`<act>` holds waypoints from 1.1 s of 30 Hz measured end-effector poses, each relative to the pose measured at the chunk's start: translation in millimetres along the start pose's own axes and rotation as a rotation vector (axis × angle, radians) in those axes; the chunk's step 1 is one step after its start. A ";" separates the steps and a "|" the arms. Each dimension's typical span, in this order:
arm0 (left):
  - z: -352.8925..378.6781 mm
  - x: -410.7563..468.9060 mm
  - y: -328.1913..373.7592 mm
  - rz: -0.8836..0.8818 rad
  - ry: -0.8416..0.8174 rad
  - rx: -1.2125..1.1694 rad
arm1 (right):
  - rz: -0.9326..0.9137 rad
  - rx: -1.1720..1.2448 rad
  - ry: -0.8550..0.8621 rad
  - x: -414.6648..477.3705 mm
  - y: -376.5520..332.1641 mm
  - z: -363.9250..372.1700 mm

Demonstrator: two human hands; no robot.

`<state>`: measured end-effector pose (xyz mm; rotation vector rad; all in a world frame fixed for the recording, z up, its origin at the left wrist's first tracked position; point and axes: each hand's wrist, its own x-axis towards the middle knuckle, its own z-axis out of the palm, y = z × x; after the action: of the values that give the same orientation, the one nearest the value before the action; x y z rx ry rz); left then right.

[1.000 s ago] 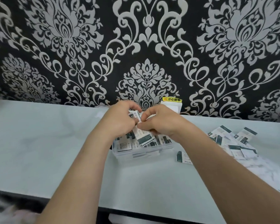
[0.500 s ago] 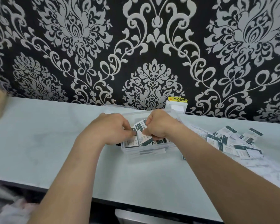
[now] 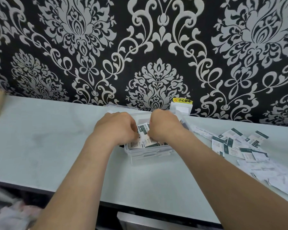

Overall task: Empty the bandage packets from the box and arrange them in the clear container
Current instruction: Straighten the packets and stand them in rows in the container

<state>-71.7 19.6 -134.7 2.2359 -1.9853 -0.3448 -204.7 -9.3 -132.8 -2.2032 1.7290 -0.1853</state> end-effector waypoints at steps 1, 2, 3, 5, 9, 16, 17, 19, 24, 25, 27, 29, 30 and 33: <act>1.0 0.3 1.3 -0.003 -0.002 -0.017 | -0.004 -0.002 -0.002 0.2 0.2 -0.2; 1.7 0.4 2.1 -0.006 -0.007 -0.035 | -0.008 -0.006 -0.002 0.0 0.1 -0.6; 2.1 0.3 2.6 -0.010 -0.012 -0.052 | -0.008 -0.011 -0.004 0.1 0.2 -0.8; 1.9 0.0 3.2 -0.017 -0.020 -0.073 | -0.009 -0.027 -0.007 1.1 0.4 -0.9; 0.1 -2.3 3.7 -0.022 -0.034 -0.085 | -0.017 -0.022 0.016 4.5 2.5 1.0; -0.7 -1.9 5.2 -0.018 -0.053 -0.082 | -0.016 -0.070 0.037 11.9 3.7 9.6; -0.5 -1.8 5.4 -0.015 -0.052 -0.081 | -0.017 -0.082 0.043 12.7 3.6 9.8; 0.2 -1.5 4.9 -0.009 -0.059 -0.084 | -0.018 -0.095 0.055 13.2 2.7 10.3; -4.3 -2.5 3.8 0.015 0.040 -0.113 | -0.023 0.028 0.092 12.7 10.3 3.5; -8.6 -4.1 5.1 0.041 0.125 -0.122 | -0.022 0.084 0.107 11.1 13.3 -2.9; -17.0 -7.7 13.4 0.144 0.348 -0.152 | -0.025 0.190 0.153 2.2 21.7 -22.5; -22.9 -15.0 31.2 0.282 0.509 -0.243 | -0.031 0.302 0.203 -12.9 33.1 -44.4; -23.8 -19.2 39.9 0.330 0.512 -0.309 | -0.033 0.349 0.223 -19.9 38.1 -53.1; -15.9 -29.5 75.8 0.452 0.362 -0.375 | 0.005 0.420 0.277 -37.4 65.5 -70.9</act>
<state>-143.6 38.5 -98.1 1.4573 -1.9542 -0.2151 -295.9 0.4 -84.7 -1.9285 1.6417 -0.8078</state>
